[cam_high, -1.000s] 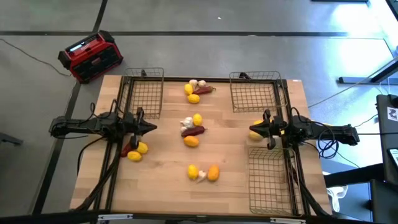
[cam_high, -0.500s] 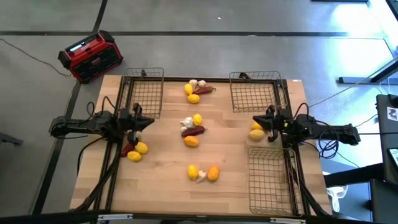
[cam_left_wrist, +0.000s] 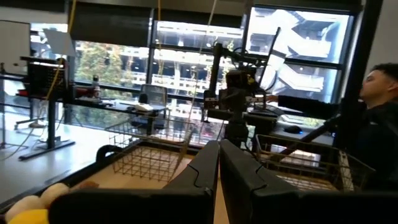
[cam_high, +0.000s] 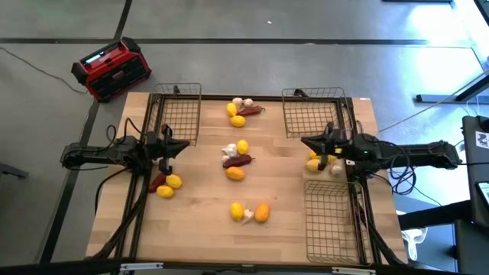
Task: Sort produce into baskets
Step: Put the red chili pepper into the top right wire basket
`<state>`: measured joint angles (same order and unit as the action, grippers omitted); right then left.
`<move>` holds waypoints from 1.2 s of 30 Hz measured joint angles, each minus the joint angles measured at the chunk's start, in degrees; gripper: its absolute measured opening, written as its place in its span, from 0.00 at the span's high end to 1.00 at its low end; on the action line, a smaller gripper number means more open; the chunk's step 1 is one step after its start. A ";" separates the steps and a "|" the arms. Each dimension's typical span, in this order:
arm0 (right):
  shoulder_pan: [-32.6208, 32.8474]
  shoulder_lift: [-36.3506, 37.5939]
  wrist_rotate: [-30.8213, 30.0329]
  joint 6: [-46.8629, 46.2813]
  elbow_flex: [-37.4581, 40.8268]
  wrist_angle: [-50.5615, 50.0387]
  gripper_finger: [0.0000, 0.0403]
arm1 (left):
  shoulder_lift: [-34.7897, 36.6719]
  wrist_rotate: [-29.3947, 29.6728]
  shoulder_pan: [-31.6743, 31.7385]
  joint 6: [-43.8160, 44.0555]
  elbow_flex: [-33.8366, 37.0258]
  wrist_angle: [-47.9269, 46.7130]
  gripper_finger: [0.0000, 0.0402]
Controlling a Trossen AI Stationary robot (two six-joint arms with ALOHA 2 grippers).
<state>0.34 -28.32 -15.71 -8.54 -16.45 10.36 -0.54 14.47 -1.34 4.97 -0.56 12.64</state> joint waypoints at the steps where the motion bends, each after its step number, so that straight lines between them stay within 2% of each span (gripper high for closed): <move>1: 0.00 -2.54 -0.30 0.33 -1.28 -0.03 0.94 | 0.00 0.20 0.00 0.00 0.00 0.00 0.97; 9: -0.04 -20.25 -0.32 4.90 -13.77 -1.97 0.94 | 0.00 0.23 0.00 -0.46 0.00 -0.39 0.97; 13: -0.11 -27.35 -0.08 10.23 -20.26 -3.52 0.94 | 0.00 0.23 0.00 -0.48 0.00 -0.42 0.97; 17: 0.04 -32.35 1.05 10.26 -25.65 -6.00 0.94 | 0.00 0.57 0.00 1.89 0.00 -0.52 0.97; 21: 0.02 -36.57 1.87 11.52 -27.21 -3.91 0.94 | 0.00 2.18 0.00 1.57 0.00 -1.48 0.97; 26: 0.00 -40.65 -0.28 11.83 -27.52 0.61 0.94 | 0.00 4.54 0.00 0.71 0.00 -2.69 0.97; 31: 0.00 -45.55 -0.21 12.00 -27.50 2.30 0.94 | 0.00 4.64 0.00 0.47 0.00 -4.77 0.97; 34: -0.40 -49.77 0.14 12.05 -27.50 3.07 0.91 | 0.00 4.64 0.00 -0.51 0.00 -5.35 0.97; 36: -0.48 -52.18 2.39 11.97 -27.50 3.00 0.86 | 0.00 4.64 -0.11 2.24 0.00 -5.35 0.97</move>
<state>-0.14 -80.49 -13.33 3.43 -43.94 13.36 -0.54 19.11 -1.46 7.21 -0.56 7.29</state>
